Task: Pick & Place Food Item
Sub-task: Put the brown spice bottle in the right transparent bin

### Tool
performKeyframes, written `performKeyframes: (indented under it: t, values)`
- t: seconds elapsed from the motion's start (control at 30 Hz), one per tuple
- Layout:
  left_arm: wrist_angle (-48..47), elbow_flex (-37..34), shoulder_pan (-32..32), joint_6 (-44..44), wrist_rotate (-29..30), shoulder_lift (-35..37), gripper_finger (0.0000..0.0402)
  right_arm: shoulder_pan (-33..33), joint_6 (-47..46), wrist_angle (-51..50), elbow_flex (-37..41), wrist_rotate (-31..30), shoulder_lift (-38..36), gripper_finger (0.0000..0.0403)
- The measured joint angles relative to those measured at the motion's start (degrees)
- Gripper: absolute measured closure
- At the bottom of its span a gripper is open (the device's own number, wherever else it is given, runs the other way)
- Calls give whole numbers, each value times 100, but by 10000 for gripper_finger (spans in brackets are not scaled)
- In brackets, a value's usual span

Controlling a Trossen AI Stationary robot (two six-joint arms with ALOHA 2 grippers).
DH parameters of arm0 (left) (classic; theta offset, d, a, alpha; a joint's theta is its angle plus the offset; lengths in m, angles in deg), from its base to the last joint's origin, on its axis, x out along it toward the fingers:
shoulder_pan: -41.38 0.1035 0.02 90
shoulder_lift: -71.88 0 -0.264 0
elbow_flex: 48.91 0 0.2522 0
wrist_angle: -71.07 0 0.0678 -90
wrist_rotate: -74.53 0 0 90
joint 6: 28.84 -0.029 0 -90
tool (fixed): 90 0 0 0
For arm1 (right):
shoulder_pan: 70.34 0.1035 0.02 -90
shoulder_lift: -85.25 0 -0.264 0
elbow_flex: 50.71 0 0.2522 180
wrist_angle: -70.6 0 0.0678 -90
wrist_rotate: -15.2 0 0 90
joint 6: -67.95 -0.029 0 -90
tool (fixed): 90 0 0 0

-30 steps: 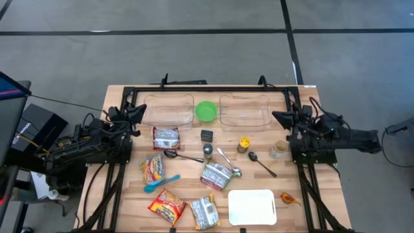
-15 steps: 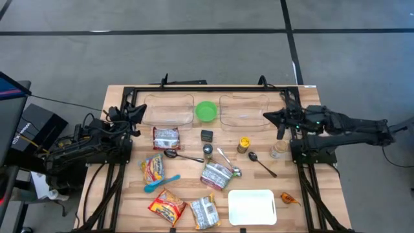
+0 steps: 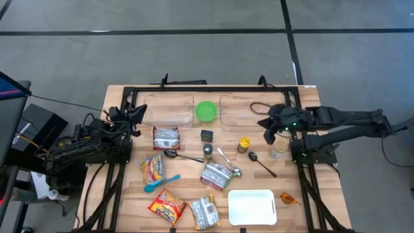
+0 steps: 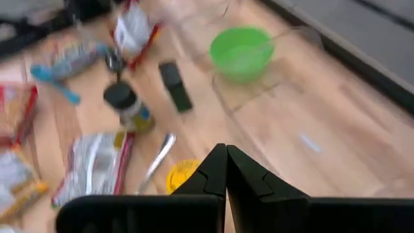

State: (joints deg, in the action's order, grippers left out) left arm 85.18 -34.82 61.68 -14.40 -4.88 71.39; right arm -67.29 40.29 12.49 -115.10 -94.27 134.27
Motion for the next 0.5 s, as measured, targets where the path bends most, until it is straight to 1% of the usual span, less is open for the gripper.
performKeyframes:
  t: [0.3,0.5]
  values:
    - [6,0,-1,0,-2,-116,402,648,-138,-165,0,13,851,402]
    - [68,1,-1,0,0,-348,402,847,-237,-167,0,36,1255,402]
